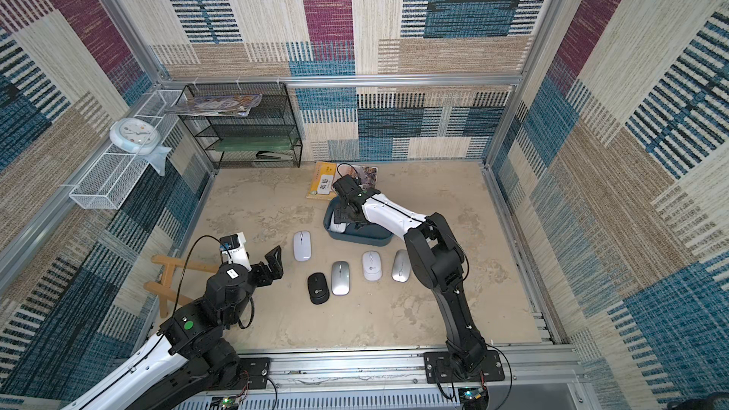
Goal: Take out the mouse from the storage box
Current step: Pick up the mouse from the storage box.
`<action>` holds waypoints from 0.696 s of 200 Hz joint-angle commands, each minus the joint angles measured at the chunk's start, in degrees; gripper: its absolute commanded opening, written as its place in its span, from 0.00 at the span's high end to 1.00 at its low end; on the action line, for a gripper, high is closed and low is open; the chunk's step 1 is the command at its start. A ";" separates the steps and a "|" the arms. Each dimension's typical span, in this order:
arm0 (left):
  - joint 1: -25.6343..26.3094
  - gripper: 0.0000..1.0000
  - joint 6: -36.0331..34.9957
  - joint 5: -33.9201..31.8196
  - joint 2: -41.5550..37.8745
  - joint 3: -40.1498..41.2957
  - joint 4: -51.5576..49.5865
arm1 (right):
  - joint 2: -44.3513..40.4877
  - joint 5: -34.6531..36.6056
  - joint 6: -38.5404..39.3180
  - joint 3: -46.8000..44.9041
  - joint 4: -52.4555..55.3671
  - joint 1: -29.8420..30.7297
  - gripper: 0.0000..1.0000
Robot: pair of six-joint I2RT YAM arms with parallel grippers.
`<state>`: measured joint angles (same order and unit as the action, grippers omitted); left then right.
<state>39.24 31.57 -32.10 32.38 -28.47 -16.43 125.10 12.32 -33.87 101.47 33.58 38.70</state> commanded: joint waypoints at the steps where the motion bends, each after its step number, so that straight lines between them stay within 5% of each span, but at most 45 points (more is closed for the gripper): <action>1: -0.04 0.01 0.29 -0.05 -0.04 -0.22 -0.38 | 1.74 -3.48 -0.29 1.87 2.65 -0.03 0.02; 139: -0.05 0.01 0.28 0.81 -0.50 -0.26 -0.54 | 10.33 -6.82 3.10 12.22 6.85 0.14 0.05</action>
<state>39.24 32.05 -32.10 31.53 -28.53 -17.23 134.89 5.93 -31.64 113.27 38.30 38.70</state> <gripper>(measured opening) 0.987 0.956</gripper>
